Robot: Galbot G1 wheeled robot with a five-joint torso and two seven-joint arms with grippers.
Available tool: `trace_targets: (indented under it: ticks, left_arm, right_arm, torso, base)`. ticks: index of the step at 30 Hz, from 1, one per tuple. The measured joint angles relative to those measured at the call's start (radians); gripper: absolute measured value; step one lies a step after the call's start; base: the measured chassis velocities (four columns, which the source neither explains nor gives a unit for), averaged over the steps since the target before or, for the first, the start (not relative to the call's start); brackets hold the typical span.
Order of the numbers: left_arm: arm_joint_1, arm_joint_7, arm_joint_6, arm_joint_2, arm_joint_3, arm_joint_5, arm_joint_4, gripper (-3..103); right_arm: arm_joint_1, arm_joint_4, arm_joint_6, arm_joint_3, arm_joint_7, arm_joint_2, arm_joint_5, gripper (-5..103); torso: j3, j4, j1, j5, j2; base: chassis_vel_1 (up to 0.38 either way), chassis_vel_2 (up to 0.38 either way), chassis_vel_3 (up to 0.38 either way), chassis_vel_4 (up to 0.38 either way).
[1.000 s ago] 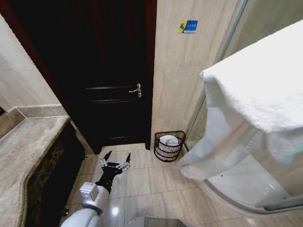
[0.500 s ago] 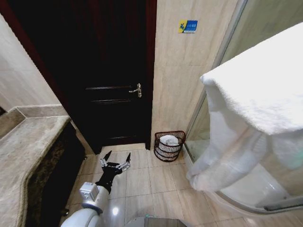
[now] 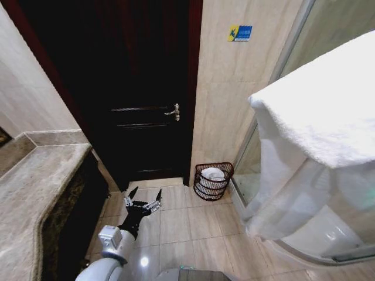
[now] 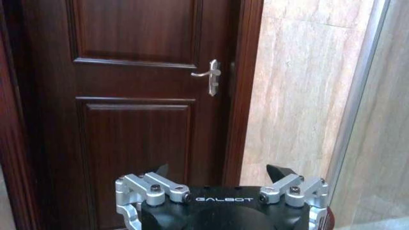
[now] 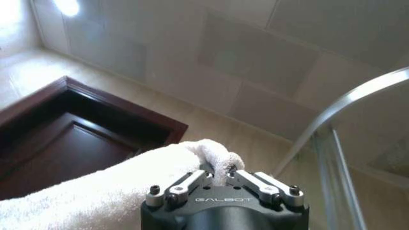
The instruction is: Discard the used towel into the hamper.
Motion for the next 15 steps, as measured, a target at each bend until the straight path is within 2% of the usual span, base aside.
trace_targets:
  ticks: [15]
  left_arm:
    - [0.0,0.0,0.0,0.0,0.0,0.0,0.0,100]
  right_arm:
    - [0.007,0.0,0.042,-0.008,-0.025,0.0,0.003,7]
  torso:
    - [0.0,-0.0002,0.0,0.0001,0.0]
  base:
    - [0.0,0.0,0.0,0.0]
